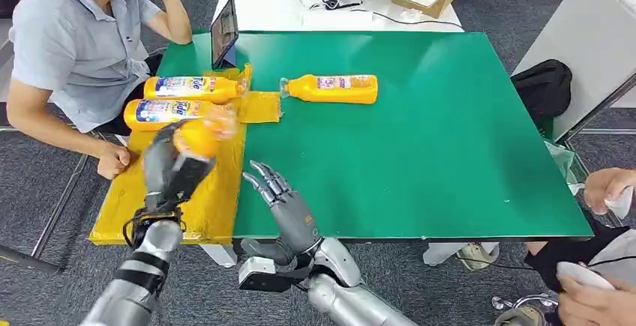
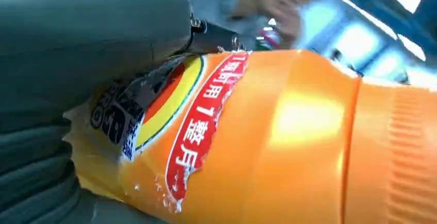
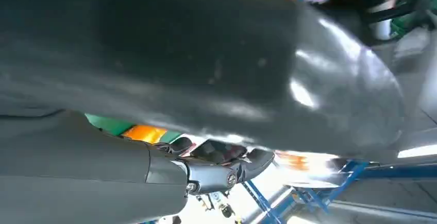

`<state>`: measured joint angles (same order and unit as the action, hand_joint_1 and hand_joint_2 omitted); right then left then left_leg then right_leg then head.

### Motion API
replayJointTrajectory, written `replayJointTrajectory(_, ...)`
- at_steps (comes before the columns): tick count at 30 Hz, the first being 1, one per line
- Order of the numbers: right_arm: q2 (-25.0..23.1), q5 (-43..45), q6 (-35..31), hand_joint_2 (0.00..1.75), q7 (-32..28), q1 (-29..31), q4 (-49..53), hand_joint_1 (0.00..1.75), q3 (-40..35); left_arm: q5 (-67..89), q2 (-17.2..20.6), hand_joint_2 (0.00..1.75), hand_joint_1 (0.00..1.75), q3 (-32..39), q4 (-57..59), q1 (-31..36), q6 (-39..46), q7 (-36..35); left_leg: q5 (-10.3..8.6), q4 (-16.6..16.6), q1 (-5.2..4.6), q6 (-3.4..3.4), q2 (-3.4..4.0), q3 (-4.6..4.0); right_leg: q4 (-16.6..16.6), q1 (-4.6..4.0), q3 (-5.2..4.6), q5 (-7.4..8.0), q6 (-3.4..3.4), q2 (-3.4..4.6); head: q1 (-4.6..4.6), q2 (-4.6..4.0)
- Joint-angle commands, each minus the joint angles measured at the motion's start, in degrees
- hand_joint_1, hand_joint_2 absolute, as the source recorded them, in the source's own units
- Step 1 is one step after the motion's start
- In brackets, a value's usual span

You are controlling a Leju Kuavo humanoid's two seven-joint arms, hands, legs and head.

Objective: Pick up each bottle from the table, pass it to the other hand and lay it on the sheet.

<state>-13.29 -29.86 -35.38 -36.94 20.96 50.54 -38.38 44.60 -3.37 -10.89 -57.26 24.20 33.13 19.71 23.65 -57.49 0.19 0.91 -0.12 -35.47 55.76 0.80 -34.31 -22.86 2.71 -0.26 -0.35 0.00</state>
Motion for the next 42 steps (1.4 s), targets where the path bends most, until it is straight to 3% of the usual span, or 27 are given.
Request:
replayJointTrajectory(1, 1.6, 0.0, 2.8, 0.00, 0.3, -1.6, 3.2, 0.00, 3.4, 10.1, 2.7, 1.75, 1.75, -7.3, 22.9, 15.1, -1.3, -4.3, 0.06, 0.0, 0.06, -0.05, -0.22, 0.16, 0.0, -0.06, 0.24, -0.13, -0.11, -0.22, 0.00, 0.00)
replayJointTrajectory(8, 1.9, 0.9, 5.9, 0.00, -0.5, -1.8, 3.5, 0.00, 4.0, 18.7, 2.9, 1.75, 1.75, -11.8, 35.3, 20.8, -8.2, -9.7, 0.06, 0.0, 0.03, -0.05, -0.09, 0.16, 0.0, -0.03, 0.20, -0.10, -0.08, -0.10, 0.00, 0.00)
replayJointTrajectory(16, 2.1, 1.0, 6.7, 0.00, -0.4, -1.8, 3.6, 0.00, 4.4, 21.5, 3.1, 1.75, 1.75, -13.5, 37.7, 21.9, -11.7, -12.3, 0.04, 0.0, 0.03, -0.04, 0.02, 0.06, 0.0, -0.03, 0.08, -0.06, -0.07, 0.00, 0.02, 0.00)
replayJointTrajectory(23, 2.4, 1.1, 7.5, 0.00, -0.6, -2.6, 4.6, 0.00, 5.4, 22.9, 2.5, 1.75, 1.75, -14.1, 39.6, 21.3, -21.2, -12.8, 0.11, 0.0, 0.05, -0.06, 0.04, 0.20, 0.0, -0.06, 0.23, -0.11, -0.10, 0.02, 0.02, 0.00)
replayJointTrajectory(24, 2.5, 1.0, 7.7, 0.00, -0.7, -2.7, 4.6, 0.00, 5.4, 22.5, 2.4, 1.75, 1.64, -13.9, 39.6, 21.0, -22.9, -12.1, 0.12, 0.0, 0.04, -0.06, 0.02, 0.24, 0.0, -0.05, 0.27, -0.13, -0.11, -0.01, 0.00, 0.00)
replayJointTrajectory(25, 2.6, 1.0, 7.8, 0.00, -0.7, -2.7, 4.5, 0.00, 5.5, 21.9, 2.3, 1.75, 0.77, -13.5, 39.6, 20.8, -23.8, -11.5, 0.12, 0.0, 0.04, -0.06, 0.02, 0.23, 0.0, -0.05, 0.26, -0.13, -0.11, -0.01, 0.02, 0.00)
replayJointTrajectory(26, 2.6, 0.9, 7.7, 0.00, -1.0, -2.8, 4.4, 0.00, 5.7, 20.1, 2.1, 1.75, 0.10, -12.4, 39.4, 20.4, -26.1, -9.9, 0.08, 0.0, 0.04, -0.04, 0.00, 0.18, 0.0, -0.05, 0.21, -0.09, -0.08, -0.02, 0.02, 0.00)
replayJointTrajectory(27, 2.6, 1.2, 7.7, 0.00, -1.3, -2.8, 4.2, 0.00, 6.0, 18.2, 2.0, 1.75, 0.00, -11.1, 39.2, 20.1, -27.8, -8.5, 0.15, 0.0, 0.05, -0.06, 0.01, 0.27, 0.0, -0.06, 0.31, -0.16, -0.12, -0.01, 0.02, 0.00)
replayJointTrajectory(31, 2.4, 1.9, 7.7, 0.00, -1.9, -2.4, 3.4, 0.00, 6.4, 13.0, 1.6, 1.75, 0.00, -7.7, 38.9, 19.6, -32.9, -4.4, 0.02, 0.0, -0.01, -0.02, 0.06, 0.10, 0.0, 0.00, 0.12, -0.02, -0.05, 0.04, 0.00, 0.00)
replayJointTrajectory(34, 2.3, 2.4, 7.7, 0.00, -2.6, -1.9, 2.1, 0.00, 6.2, 7.7, 1.5, 1.75, 0.00, -4.6, 38.4, 19.1, -37.9, -0.5, 0.19, 0.0, 0.05, -0.09, 0.08, 0.49, 0.0, -0.07, 0.52, -0.17, -0.19, 0.08, 0.00, 0.00)
replayJointTrajectory(35, 2.2, 2.8, 7.4, 0.00, -3.1, -1.6, 1.1, 0.00, 6.2, 5.7, 1.3, 0.00, 0.00, -3.8, 37.7, 18.8, -38.7, 0.6, 0.04, 0.1, -0.01, -0.03, 0.01, 0.30, -0.1, 0.00, 0.35, -0.04, -0.07, 0.02, 0.00, 0.00)
replayJointTrajectory(40, 2.6, 3.8, 6.9, 0.00, -3.1, -0.6, 0.2, 0.00, 4.3, 2.4, 2.6, 0.00, 0.00, -5.9, 34.9, 20.1, -37.2, 6.0, 0.04, 0.1, -0.01, -0.04, -0.01, 0.50, -0.1, 0.00, 0.55, -0.05, -0.12, -0.01, 0.00, 0.00)
replayJointTrajectory(41, 2.7, 3.9, 6.4, 0.00, -3.1, -0.3, 0.1, 0.00, 3.8, 1.0, 2.7, 1.75, 0.00, -5.6, 34.1, 20.5, -37.4, 6.3, 0.02, 0.0, 0.00, -0.03, -0.02, 0.36, 0.0, -0.01, 0.42, -0.03, -0.08, -0.03, 0.00, 0.00)
replayJointTrajectory(42, 3.1, 4.9, 6.0, 0.00, -3.1, -0.1, 0.7, 0.00, 2.9, -2.6, 2.6, 1.75, 0.00, -4.3, 32.2, 21.0, -36.6, 7.9, 0.03, 0.0, 0.03, -0.04, 0.00, 0.38, 0.0, -0.03, 0.44, -0.03, -0.11, 0.00, 0.02, 0.00)
